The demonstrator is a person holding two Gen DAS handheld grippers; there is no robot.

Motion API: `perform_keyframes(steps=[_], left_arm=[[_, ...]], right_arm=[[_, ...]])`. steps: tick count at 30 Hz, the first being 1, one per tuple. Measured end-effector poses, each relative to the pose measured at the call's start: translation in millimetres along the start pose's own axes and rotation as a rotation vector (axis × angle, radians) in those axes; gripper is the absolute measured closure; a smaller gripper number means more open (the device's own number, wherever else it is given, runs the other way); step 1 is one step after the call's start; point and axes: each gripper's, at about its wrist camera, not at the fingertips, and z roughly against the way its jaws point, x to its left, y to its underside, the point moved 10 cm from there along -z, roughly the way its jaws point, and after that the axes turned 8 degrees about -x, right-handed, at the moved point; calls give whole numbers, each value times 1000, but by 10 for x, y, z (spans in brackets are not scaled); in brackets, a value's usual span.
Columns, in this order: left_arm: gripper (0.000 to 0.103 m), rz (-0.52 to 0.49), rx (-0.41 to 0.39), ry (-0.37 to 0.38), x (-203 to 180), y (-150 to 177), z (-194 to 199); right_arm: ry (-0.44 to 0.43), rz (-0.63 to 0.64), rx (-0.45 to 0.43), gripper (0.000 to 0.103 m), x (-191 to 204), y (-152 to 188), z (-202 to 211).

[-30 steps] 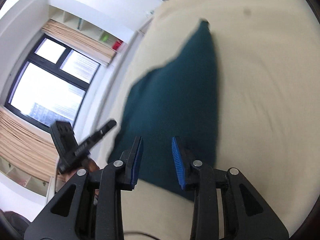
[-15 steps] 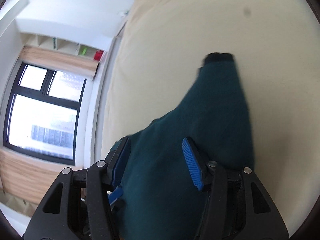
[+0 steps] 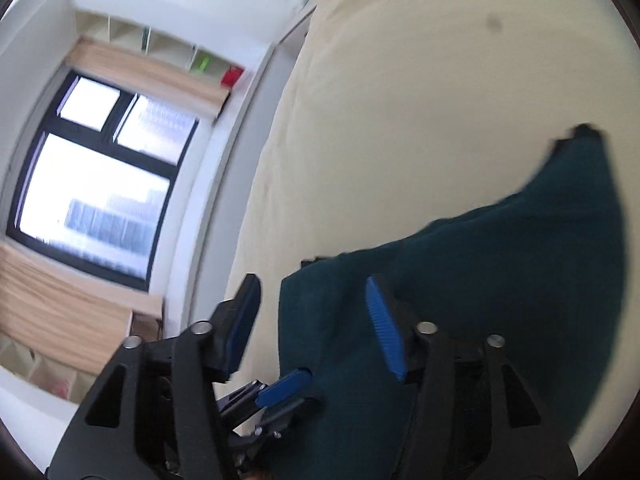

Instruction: Fold small clothes

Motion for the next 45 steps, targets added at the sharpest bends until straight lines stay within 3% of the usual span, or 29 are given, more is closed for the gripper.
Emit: perform_keyframes(steps=[1, 3, 6, 10, 13, 16, 18, 20, 23, 24, 26, 27, 29, 31, 35, 36, 45], left_arm=[[64, -3, 0, -4, -3, 0, -7], [64, -12, -2, -8, -24, -2, -8], [64, -29, -4, -21, -43, 2, -11], [64, -37, -7, -31, -63, 11, -5], [64, -40, -8, -34, -73, 16, -9], [64, -43, -10, -35, -71, 26, -12], [64, -45, -9, -34, -71, 36, -23], [64, -45, -7, -33, -62, 33, -14], [63, -14, 1, -11, -25, -53, 82], [61, 3, -11, -13, 25, -121, 145], [43, 41, -57, -34, 190, -280, 301], [39, 73, -71, -37, 302, -341, 368], [36, 141, -48, -17, 459, -350, 385], [36, 214, 24, 26, 560, -261, 312], [36, 217, 138, 71, 444, -56, 135], [36, 197, 156, 71, 389, -23, 105], [34, 243, 199, 116, 293, 107, 12]], right_arm=[[50, -8, 15, 44, -95, 32, -136], [56, -18, -10, 46, -170, 21, -204], [37, -72, -75, 48, -264, -142, -50], [140, -90, -166, 46, -513, -232, 364], [29, -93, -204, 45, -434, -150, 750], [-105, -67, -189, 44, -280, 184, 971], [-98, -46, -140, 37, -360, 484, 975], [-119, 5, -173, 38, -313, 651, 955], [-131, -71, -219, 37, -418, 713, 1236], [-111, -82, -245, 37, -454, 720, 1365], [-58, -56, -286, 34, -501, 704, 1533], [-37, -47, -291, 32, -559, 691, 1594], [-17, -44, -286, 30, -630, 722, 1733], [-6, -73, -260, 30, -743, 709, 1702], [-48, -175, -192, 28, -927, 817, 1679], [-54, -190, -176, 28, -1011, 984, 1561], [-92, -206, -87, 28, -1035, 1133, 1204]])
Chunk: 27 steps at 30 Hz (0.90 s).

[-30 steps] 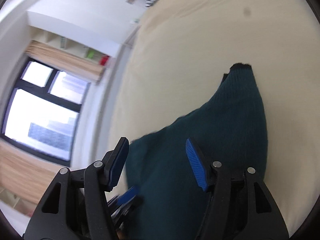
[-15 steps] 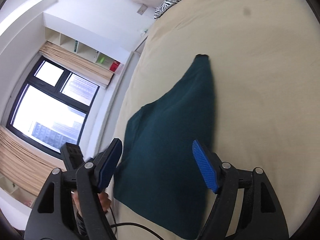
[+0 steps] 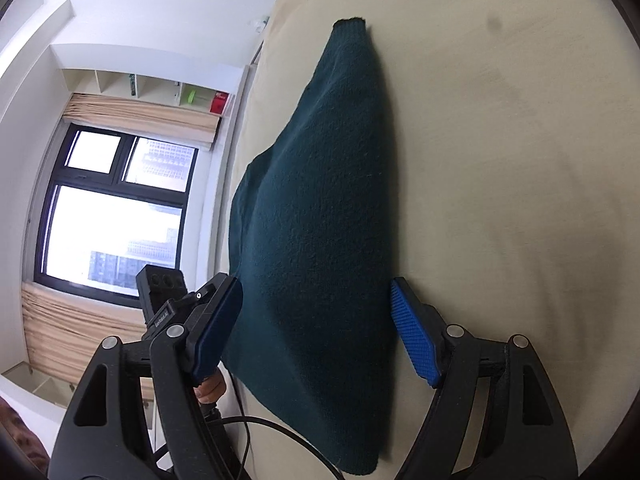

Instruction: Fold small clothes

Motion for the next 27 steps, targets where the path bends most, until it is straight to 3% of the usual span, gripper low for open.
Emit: perform_keyframes(steps=[9, 12, 13, 16, 18, 21, 27], left_arm=[[36, 71, -1, 117, -68, -7, -44], [54, 73, 6, 111, -59, 16, -76], [67, 84, 8, 108, -38, 14, -82], [74, 118, 8, 119, 9, 21, -50], [75, 81, -1, 97, -61, 19, -7], [76, 28, -7, 90, -217, 32, 43], [77, -95, 15, 94, -598, 346, 201]], right_arm=[[-1, 11, 45, 28, 204, -84, -250], [38, 46, 56, 29, 261, -94, -375], [51, 52, 56, 30, 270, -95, -401], [76, 54, 50, 44, 259, -112, -424], [85, 65, 37, 53, 272, -98, -400], [103, 92, 10, 60, 344, -61, -341], [116, 117, -26, 62, 472, 133, 43]])
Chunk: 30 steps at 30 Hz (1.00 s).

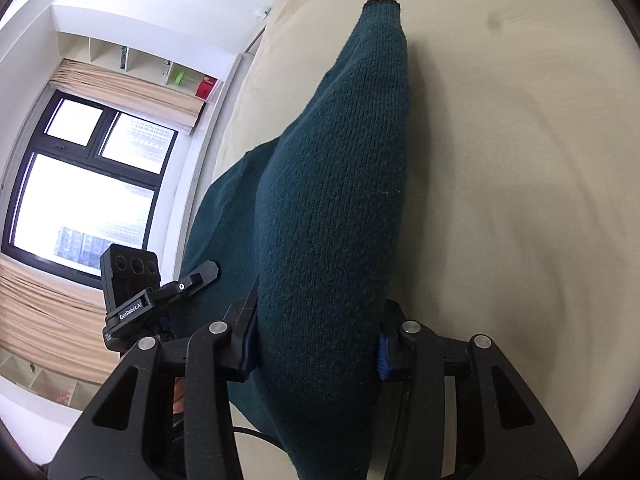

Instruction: Fold small clothes

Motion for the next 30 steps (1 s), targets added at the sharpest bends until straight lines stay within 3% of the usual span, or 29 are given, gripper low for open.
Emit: perform_keyframes(steps=[4, 9, 13, 17, 21, 30], left_arm=[[77, -39, -2, 13, -211, 481, 193], [77, -59, 22, -1, -376, 1290, 334], [77, -69, 47, -41, -402, 1682, 340], [75, -66, 81, -106, -241, 1871, 238], [70, -31, 78, -102, -133, 1958, 210], [69, -2, 63, -114, -74, 2003, 182]], right_arm=[[-15, -6, -18, 63, 30, 326, 472], [22, 28, -11, 63, 9, 1051, 987], [42, 38, -18, 63, -34, 1517, 1256], [36, 28, -43, 63, -137, 1838, 1334], [-11, -83, -65, 61, -387, 2070, 1239], [-37, -75, -123, 60, -298, 2025, 1181]])
